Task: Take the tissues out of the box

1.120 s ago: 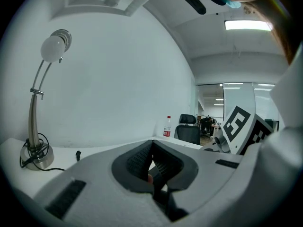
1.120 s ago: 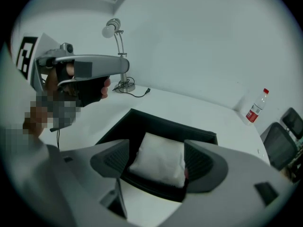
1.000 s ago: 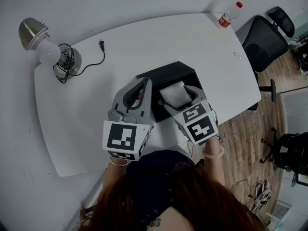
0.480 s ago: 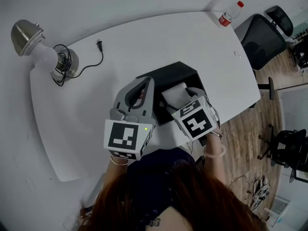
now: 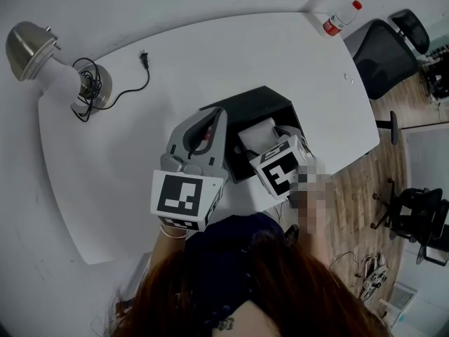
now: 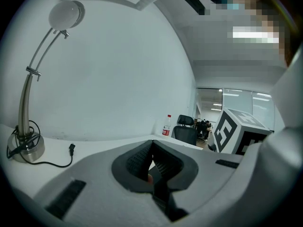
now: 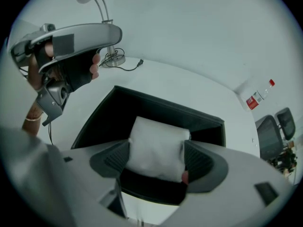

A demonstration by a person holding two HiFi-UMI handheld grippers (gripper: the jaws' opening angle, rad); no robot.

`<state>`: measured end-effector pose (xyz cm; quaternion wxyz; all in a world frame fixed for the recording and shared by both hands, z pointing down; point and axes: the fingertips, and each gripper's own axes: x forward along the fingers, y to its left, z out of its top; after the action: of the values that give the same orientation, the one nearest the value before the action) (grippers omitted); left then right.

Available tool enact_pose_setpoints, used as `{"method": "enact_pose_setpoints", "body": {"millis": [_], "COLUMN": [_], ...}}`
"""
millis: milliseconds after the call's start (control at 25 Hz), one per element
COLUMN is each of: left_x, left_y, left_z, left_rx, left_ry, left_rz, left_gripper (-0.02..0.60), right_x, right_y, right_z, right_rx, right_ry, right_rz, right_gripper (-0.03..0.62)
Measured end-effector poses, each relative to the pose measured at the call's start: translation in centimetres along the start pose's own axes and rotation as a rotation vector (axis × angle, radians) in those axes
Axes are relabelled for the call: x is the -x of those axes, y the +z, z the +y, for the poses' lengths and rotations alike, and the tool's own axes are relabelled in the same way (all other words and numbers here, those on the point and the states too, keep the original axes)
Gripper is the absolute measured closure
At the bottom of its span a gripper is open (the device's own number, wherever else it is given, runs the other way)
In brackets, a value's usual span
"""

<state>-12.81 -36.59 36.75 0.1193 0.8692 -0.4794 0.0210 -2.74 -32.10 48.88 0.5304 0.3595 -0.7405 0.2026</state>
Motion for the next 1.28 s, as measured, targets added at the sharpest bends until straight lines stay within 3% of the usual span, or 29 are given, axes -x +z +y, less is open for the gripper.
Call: {"method": "enact_pose_setpoints", "body": {"millis": [440, 720, 1280], "left_x": [0.0, 0.4, 1.7], "left_y": [0.1, 0.5, 1.3], "left_z": [0.0, -0.2, -1.0], "left_rx": [-0.010, -0.022, -0.061], "left_ry": [-0.003, 0.014, 0.059], "left_rz": [-0.005, -0.011, -0.024], "left_gripper": [0.560, 0.560, 0.560], "right_x": [-0.3, 0.1, 1.8], "right_y": [0.0, 0.0, 0.5], "right_z": [0.1, 0.1, 0.0], "right_rx": [0.007, 0.012, 0.004], "right_ry": [0.024, 0.038, 0.038], "right_rz": [0.012, 0.004, -0.087], "right_gripper": [0.263, 0.298, 0.300]}}
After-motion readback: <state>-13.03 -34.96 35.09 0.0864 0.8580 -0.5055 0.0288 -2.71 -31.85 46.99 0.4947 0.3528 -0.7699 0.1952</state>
